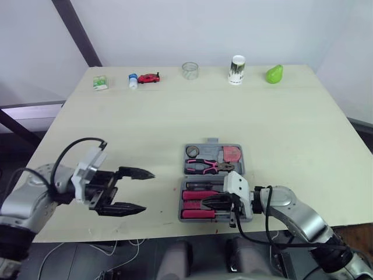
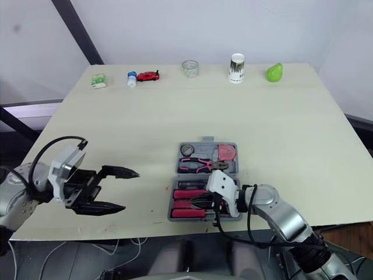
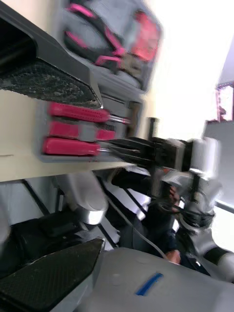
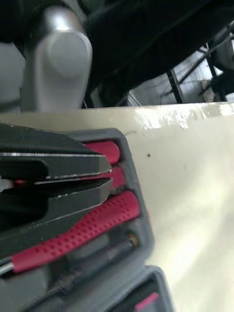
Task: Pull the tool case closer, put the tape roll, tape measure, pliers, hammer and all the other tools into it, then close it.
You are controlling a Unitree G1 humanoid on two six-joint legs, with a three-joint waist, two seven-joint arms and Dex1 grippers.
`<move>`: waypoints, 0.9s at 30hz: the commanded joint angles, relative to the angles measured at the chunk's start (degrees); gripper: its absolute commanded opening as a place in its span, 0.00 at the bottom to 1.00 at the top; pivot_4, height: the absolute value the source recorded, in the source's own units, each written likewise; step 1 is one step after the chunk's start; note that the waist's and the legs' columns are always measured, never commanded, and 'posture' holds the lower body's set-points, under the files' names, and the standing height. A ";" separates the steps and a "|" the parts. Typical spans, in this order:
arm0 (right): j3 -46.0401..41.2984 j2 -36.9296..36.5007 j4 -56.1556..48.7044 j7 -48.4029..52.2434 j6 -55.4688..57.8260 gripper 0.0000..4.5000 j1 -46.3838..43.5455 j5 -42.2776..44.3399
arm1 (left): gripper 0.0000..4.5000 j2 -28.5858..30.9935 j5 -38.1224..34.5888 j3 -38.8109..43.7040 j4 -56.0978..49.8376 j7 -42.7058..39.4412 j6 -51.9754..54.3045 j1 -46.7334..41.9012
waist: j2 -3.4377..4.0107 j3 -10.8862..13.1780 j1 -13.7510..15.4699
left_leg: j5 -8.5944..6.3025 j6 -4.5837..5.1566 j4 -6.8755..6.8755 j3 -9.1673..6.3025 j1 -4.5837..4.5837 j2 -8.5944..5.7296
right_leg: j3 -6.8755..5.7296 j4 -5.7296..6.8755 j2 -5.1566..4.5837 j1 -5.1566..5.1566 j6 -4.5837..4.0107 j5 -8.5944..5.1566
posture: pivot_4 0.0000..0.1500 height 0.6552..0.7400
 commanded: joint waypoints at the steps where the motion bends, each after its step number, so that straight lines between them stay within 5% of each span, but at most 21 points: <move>1: 1.04 -0.41 0.33 1.47 -2.64 0.02 0.30 -2.23 | 1.00 2.04 -1.02 -0.87 2.67 -2.69 -5.18 0.51 | 0.01 0.01 0.41 | 0.00 0.00 0.00 0.01 -0.01 0.00 | 0.01 -0.01 -0.01 0.00 0.00 0.00 | 1.00 1.00; 15: 6.43 -2.56 12.01 2.57 -0.31 0.02 1.70 -12.02 | 1.00 0.78 -1.40 -4.63 4.52 -2.69 -8.17 -1.59 | -0.05 -0.08 1.31 | 0.00 0.00 0.17 0.12 0.03 -0.02 | 0.00 0.02 -0.02 0.11 0.01 0.01 | 1.00 1.00; 20: 5.87 -1.93 13.63 3.07 1.86 0.02 3.81 -9.89 | 1.00 -0.10 -1.26 -4.50 4.17 -2.69 -7.88 -1.81 | -0.16 -0.45 1.35 | 0.00 0.00 0.16 0.12 0.14 -0.01 | -0.01 0.03 -0.01 0.19 0.01 0.00 | 1.00 1.00; 27: -5.92 2.90 4.65 0.56 -3.98 0.02 7.45 0.44 | 1.00 -2.74 -1.34 -2.77 3.24 -2.69 -6.31 -1.12 | -0.26 -0.53 1.46 | 0.00 0.00 0.19 0.07 0.16 -0.01 | -0.03 0.03 -0.02 0.23 0.01 0.01 | 1.00 1.00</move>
